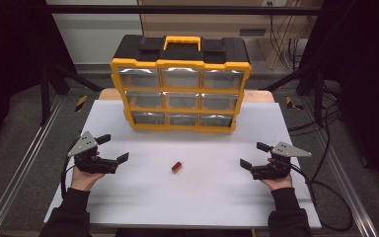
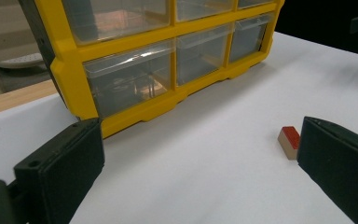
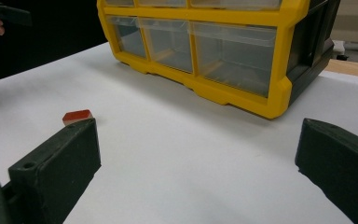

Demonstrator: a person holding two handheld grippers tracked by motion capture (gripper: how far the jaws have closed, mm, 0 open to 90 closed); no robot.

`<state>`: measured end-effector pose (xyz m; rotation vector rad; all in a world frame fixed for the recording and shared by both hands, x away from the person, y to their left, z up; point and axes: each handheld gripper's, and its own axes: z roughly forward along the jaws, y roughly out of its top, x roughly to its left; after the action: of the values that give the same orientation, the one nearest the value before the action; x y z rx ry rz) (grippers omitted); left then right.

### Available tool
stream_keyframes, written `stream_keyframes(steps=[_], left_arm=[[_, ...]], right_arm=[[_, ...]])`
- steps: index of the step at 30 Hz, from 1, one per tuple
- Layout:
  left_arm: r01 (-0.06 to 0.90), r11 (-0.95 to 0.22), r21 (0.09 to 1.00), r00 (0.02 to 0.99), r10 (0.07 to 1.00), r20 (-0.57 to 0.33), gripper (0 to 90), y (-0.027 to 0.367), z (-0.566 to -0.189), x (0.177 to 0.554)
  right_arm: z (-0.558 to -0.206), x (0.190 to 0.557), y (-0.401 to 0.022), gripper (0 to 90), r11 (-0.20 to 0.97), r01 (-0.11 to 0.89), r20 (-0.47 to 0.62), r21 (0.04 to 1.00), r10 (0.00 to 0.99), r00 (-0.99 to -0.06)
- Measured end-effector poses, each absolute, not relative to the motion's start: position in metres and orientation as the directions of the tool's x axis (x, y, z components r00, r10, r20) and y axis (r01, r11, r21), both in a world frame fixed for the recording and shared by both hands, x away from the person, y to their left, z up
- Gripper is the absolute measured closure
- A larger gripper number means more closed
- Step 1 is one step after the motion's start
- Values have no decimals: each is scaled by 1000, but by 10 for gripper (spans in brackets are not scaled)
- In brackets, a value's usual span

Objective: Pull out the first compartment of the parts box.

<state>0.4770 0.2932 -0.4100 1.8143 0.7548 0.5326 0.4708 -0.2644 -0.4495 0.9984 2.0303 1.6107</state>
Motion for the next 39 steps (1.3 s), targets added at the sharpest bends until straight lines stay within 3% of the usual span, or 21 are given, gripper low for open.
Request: stream_keyframes(steps=[39], left_arm=[[185, -311, 932, 700, 707, 97, 0, 275, -372, 486]], right_arm=[[-451, 471, -263, 5, 128, 305, 127, 944, 712, -691]])
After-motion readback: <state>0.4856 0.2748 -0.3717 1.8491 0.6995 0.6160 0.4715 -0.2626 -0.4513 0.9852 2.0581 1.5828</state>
